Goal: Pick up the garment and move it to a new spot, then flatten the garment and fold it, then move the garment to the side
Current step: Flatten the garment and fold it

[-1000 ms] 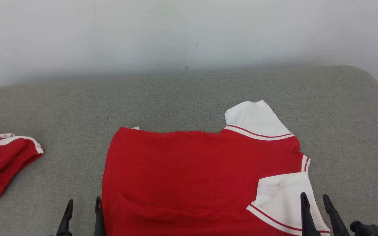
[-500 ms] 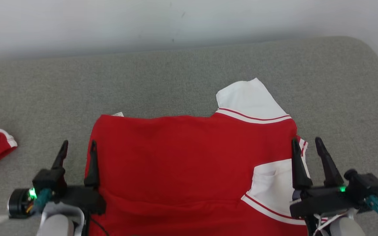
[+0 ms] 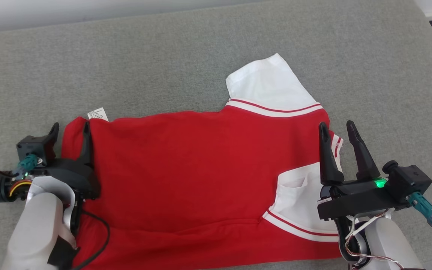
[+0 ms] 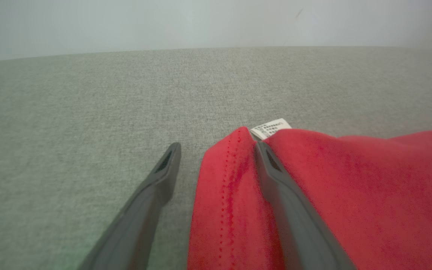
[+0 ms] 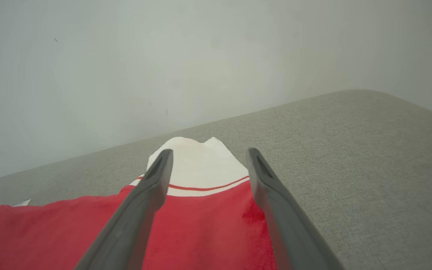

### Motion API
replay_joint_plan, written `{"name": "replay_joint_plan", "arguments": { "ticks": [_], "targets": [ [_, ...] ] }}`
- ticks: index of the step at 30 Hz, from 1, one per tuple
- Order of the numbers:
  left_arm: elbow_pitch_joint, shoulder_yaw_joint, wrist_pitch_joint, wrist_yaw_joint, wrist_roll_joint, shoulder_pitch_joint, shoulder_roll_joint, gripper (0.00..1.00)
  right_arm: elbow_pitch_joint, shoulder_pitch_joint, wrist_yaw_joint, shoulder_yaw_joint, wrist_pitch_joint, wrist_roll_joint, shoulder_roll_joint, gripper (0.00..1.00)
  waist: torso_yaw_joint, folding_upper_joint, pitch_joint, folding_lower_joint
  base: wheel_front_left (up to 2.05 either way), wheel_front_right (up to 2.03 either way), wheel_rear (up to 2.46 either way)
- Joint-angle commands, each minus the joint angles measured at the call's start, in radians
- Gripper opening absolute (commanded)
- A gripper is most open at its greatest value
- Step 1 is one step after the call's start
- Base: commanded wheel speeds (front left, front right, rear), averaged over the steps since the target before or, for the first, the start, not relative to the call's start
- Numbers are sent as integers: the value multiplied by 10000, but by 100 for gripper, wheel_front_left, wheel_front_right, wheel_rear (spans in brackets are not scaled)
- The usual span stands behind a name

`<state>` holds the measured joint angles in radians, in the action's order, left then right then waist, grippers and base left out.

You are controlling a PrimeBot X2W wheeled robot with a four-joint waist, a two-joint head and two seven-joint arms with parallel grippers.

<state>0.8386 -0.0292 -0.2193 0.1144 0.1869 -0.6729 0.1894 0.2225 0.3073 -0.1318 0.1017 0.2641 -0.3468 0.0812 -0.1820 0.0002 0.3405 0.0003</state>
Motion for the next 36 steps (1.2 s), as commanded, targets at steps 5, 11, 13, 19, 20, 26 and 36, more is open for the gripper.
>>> {"name": "replay_joint_plan", "arguments": {
  "ticks": [5,11,13,19,20,26,36],
  "targets": [
    [1094,-93,-135,-36,177,-391,-100,100,69,50,22,-73,13,44,-54,100,-260,-2,328,-3,0,0,0],
    [1766,-203,-350,49,283,-573,-310,0,140,186,22,-86,13,179,151,100,-104,-2,108,-3,0,0,0],
    [1764,-207,-395,59,282,-603,-351,0,181,312,22,22,13,234,292,100,2,-2,-3,-3,0,0,0],
    [134,-53,-445,57,299,-359,-503,0,1641,1430,22,392,-403,-241,944,100,424,-2,-140,-3,0,0,0],
    [-296,-24,-448,51,262,-216,-567,0,1948,1826,22,400,-559,-387,1096,100,524,-2,-106,-3,0,0,0],
    [-2469,-313,-451,47,-29,535,-1019,0,4339,4331,22,490,-1725,-903,1836,100,1315,-2,382,-3,0,0,0],
    [-3444,-1131,-453,69,-67,349,-1336,0,7854,7254,22,906,-2424,-720,2047,100,2289,-2,1291,-3,0,0,0]
  ]
}}
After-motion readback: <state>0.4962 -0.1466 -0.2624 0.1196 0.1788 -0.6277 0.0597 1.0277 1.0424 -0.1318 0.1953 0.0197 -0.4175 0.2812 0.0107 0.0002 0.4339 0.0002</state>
